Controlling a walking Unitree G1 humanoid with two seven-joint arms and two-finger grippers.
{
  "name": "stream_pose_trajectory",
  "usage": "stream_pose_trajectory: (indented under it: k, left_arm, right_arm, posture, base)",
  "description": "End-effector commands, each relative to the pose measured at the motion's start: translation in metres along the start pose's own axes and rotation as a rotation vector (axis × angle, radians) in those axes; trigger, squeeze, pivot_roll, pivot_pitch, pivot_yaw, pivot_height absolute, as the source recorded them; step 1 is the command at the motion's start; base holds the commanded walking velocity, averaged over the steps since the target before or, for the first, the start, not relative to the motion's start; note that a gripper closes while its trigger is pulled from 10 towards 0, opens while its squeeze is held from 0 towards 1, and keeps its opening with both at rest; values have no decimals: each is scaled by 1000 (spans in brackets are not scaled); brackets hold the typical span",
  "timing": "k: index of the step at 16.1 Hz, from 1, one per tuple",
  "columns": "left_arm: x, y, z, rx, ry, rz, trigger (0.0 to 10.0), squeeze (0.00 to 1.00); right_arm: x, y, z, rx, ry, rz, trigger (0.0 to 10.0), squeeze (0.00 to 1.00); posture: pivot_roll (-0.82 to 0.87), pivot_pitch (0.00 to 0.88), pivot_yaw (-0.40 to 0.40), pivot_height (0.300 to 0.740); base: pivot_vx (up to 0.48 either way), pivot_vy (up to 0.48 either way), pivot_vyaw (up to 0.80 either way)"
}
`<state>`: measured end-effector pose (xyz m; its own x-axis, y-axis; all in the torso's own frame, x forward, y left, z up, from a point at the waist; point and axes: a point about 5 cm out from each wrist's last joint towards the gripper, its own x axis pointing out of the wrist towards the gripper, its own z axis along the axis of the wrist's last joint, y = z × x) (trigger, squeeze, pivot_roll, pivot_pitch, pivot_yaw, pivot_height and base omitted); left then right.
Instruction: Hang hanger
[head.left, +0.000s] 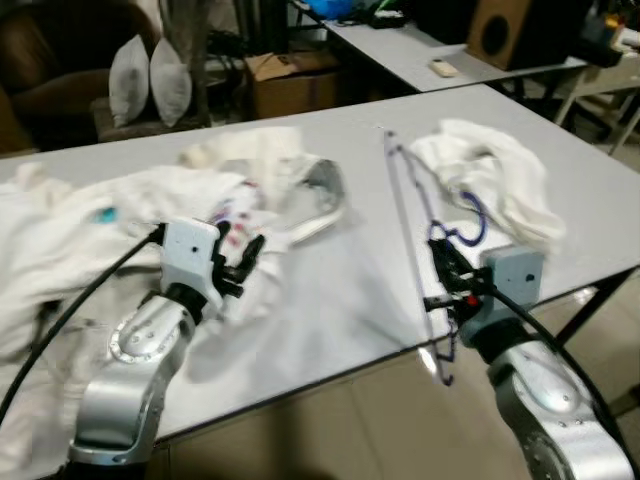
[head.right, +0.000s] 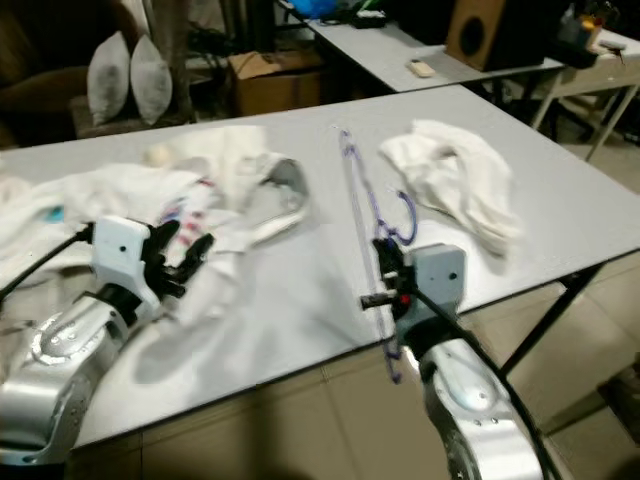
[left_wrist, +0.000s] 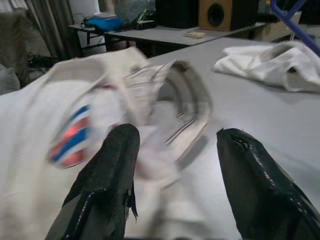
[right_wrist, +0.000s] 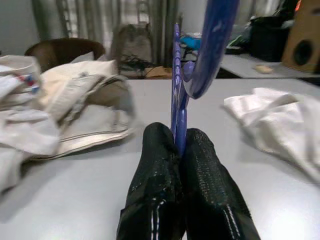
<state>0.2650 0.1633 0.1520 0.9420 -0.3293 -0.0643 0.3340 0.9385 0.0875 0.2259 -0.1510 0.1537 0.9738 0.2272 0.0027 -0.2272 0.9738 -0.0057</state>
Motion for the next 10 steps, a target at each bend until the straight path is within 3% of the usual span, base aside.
stream_pose_trajectory:
  k: [1, 10]
  left_arm:
    - [-3, 7, -2, 5, 15, 34, 10000, 0]
    - [-2, 2, -9, -10, 29, 8, 10000, 0]
  right_arm:
    - [0, 0, 1, 12, -9, 13, 10000, 0]
    - [1, 1, -7, 4, 38, 53, 10000, 0]
  posture:
    - [-143, 0, 35, 740]
    - [-147, 0, 31, 740]
  base:
    - [0, 0, 0]
    - [0, 0, 0]
